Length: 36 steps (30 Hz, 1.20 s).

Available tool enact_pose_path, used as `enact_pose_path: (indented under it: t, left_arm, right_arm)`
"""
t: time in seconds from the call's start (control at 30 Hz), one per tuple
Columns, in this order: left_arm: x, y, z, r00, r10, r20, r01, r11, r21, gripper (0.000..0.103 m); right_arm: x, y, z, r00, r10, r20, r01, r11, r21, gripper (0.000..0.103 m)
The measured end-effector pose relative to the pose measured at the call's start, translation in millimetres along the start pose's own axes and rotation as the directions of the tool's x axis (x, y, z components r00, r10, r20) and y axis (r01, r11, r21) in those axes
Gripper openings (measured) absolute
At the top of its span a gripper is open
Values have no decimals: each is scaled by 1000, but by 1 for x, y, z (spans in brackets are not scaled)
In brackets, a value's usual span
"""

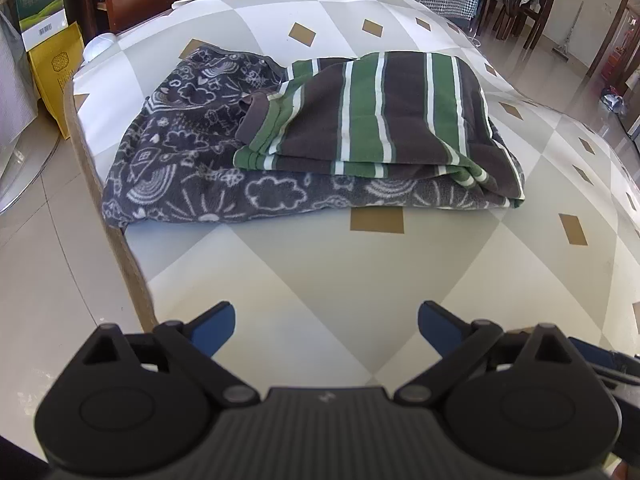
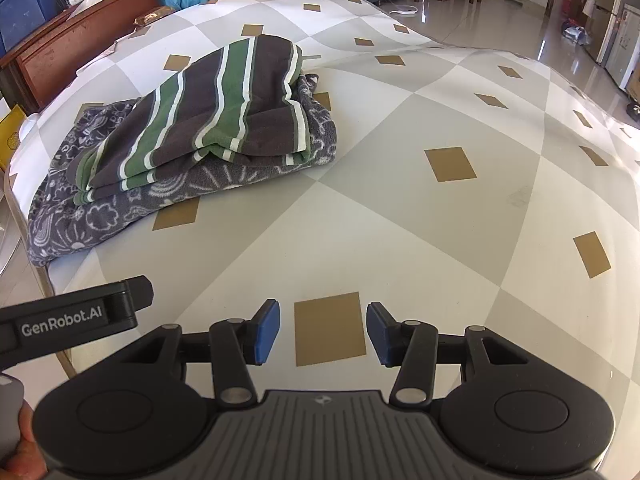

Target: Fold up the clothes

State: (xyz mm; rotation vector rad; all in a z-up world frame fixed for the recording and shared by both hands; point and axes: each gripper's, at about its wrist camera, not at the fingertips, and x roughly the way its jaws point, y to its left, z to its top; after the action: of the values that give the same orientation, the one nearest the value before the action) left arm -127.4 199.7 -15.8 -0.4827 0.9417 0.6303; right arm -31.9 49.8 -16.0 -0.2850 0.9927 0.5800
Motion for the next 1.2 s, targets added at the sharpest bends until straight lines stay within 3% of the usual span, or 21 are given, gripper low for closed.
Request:
enact_pose_path:
  t: [1.2]
  left_arm:
    - [-15,-27,-34,998,54,-16,-52,995,84,103]
  right_arm:
    - [-21,-22,-26,1000,20,-22,-19,1000,19,48]
